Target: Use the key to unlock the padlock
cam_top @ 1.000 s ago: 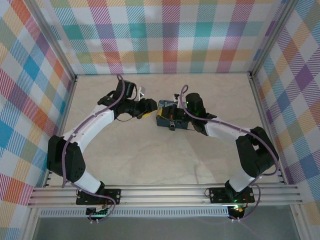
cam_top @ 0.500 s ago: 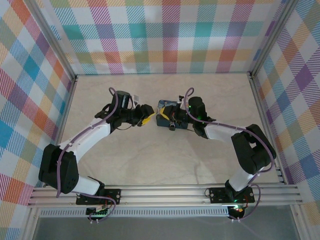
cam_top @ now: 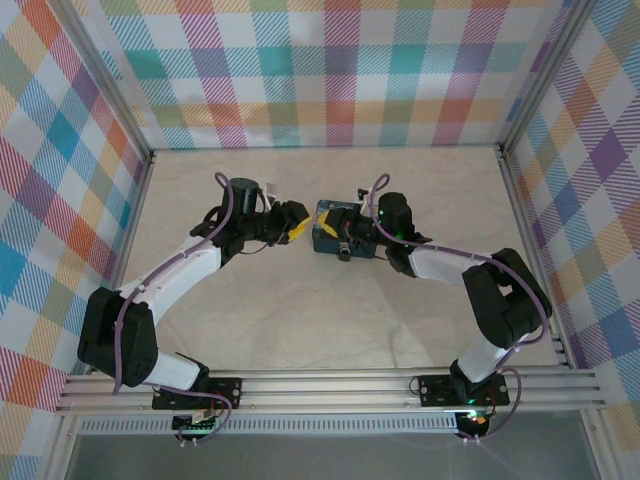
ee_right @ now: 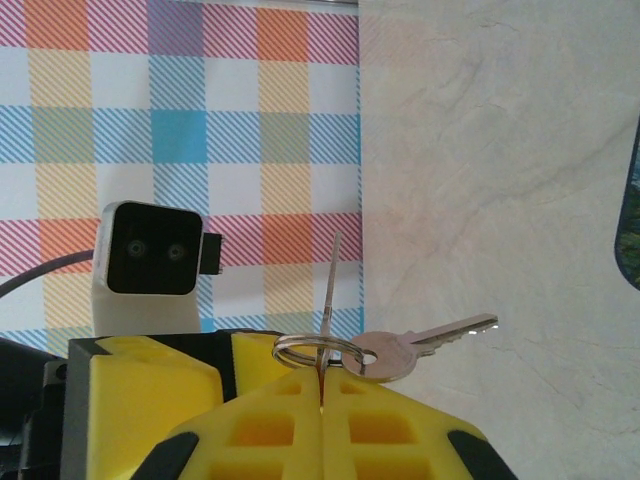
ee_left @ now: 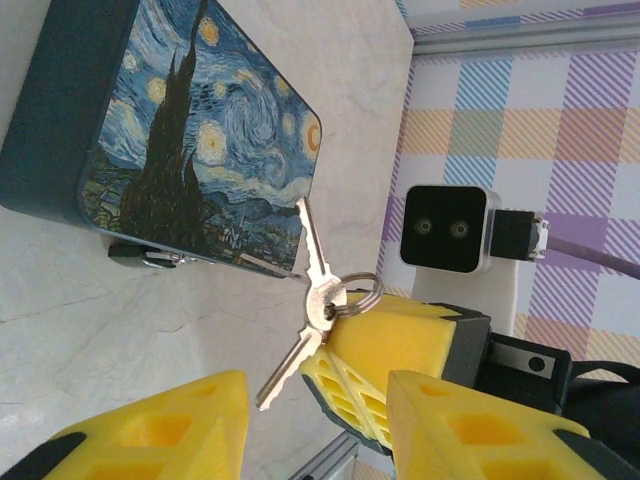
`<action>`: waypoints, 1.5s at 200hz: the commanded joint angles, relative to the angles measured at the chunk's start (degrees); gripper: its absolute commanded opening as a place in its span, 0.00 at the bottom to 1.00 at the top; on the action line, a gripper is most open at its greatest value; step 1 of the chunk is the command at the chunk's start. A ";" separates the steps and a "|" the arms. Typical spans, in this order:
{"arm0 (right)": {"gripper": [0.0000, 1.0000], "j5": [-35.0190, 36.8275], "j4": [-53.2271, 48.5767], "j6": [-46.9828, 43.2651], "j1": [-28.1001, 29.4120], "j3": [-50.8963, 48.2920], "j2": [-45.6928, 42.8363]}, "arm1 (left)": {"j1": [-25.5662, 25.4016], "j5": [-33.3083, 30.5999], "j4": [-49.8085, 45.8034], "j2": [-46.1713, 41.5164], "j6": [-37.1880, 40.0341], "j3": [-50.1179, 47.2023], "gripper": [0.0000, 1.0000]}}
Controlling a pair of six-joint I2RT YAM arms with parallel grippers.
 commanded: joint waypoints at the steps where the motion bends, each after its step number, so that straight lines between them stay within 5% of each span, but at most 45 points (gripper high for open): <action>1: 0.06 -1.16 3.92 1.40 0.23 1.57 0.51 | -0.14 0.33 1.27 0.30 -1.09 -0.83 0.41; 56: 0.06 -2.06 6.47 3.61 0.76 2.14 1.53 | -0.23 0.14 1.54 0.72 -1.31 -1.04 0.38; 160: 0.06 -2.67 8.93 5.73 1.87 2.36 3.13 | -0.14 -0.58 1.36 0.91 -0.25 -0.83 0.07; 179: 0.10 -2.53 8.78 5.31 1.88 1.67 2.87 | 0.04 -0.82 -1.90 0.98 4.31 0.64 0.00; 202: 0.21 -2.54 7.67 1.98 0.96 -0.72 1.55 | 0.43 -0.89 -14.68 1.85 20.58 5.90 0.00; 228: 0.44 -4.68 -1.84 -9.54 -3.15 -4.53 -3.59 | 1.20 1.87 -26.21 3.46 36.50 10.51 0.00; 245: 0.54 -4.85 -18.77 -25.59 -5.32 -3.59 -8.34 | 1.36 6.68 -32.02 5.58 45.33 13.29 0.00; 267: 0.57 -7.95 -35.45 -45.30 -5.55 1.55 -10.95 | 1.27 14.18 -36.95 8.28 54.50 16.05 0.00; 300: 0.57 -19.88 -41.82 -59.47 -5.72 6.15 -11.20 | 1.01 20.25 -41.98 10.88 63.25 20.34 0.00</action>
